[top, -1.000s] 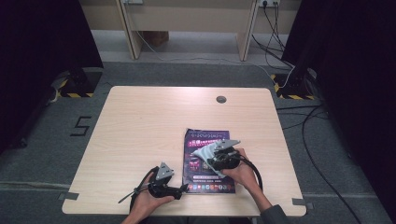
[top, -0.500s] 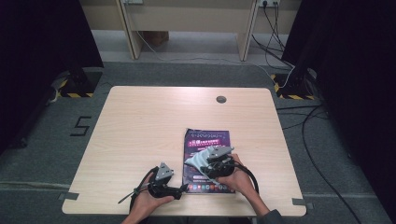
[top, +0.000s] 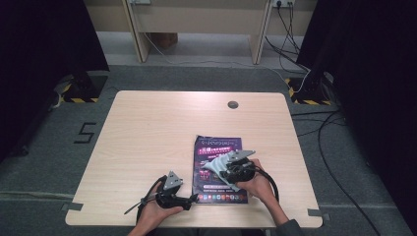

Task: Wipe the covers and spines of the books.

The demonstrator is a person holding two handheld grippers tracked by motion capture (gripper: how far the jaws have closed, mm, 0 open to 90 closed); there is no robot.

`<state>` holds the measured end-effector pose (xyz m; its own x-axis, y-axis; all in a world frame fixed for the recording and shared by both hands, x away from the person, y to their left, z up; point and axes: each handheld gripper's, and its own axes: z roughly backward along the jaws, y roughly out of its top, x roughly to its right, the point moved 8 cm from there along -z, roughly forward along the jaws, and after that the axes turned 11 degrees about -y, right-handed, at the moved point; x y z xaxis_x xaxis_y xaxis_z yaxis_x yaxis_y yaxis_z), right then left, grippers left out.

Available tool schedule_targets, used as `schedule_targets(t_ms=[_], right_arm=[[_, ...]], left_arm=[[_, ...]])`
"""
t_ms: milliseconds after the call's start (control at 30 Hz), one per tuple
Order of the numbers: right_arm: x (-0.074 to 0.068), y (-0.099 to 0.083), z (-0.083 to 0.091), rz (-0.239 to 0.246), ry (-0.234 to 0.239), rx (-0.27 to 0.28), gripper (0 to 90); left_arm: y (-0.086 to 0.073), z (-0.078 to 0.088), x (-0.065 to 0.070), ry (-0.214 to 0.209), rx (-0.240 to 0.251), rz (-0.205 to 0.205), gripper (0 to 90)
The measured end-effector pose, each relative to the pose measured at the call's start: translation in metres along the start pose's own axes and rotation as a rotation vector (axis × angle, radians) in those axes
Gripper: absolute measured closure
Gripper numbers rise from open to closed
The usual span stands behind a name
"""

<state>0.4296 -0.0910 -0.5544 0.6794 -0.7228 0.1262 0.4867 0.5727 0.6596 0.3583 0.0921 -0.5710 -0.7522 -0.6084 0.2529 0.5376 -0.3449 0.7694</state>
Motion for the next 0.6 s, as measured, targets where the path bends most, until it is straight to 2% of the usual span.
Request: schedule_targets(t_ms=[167, 333, 467, 600], right_arm=[[0.006, -0.001, 0.002, -0.010, -0.006, -0.013, 73.2], [0.010, 0.000, 0.003, -0.032, -0.011, -0.006, 80.1], [0.014, 0.006, 0.009, -0.037, -0.021, 0.021, 81.3], [0.023, 0.017, 0.022, -0.047, -0.047, 0.079, 81.8]], left_arm=[[0.000, 0.000, 0.000, 0.000, 0.000, 0.000, 17.4], [0.000, 0.000, 0.000, -0.002, 0.001, -0.001, 17.3], [0.000, 0.000, -0.001, -0.004, -0.008, -0.006, 17.3], [0.000, 0.000, -0.001, -0.004, -0.010, -0.006, 17.3]])
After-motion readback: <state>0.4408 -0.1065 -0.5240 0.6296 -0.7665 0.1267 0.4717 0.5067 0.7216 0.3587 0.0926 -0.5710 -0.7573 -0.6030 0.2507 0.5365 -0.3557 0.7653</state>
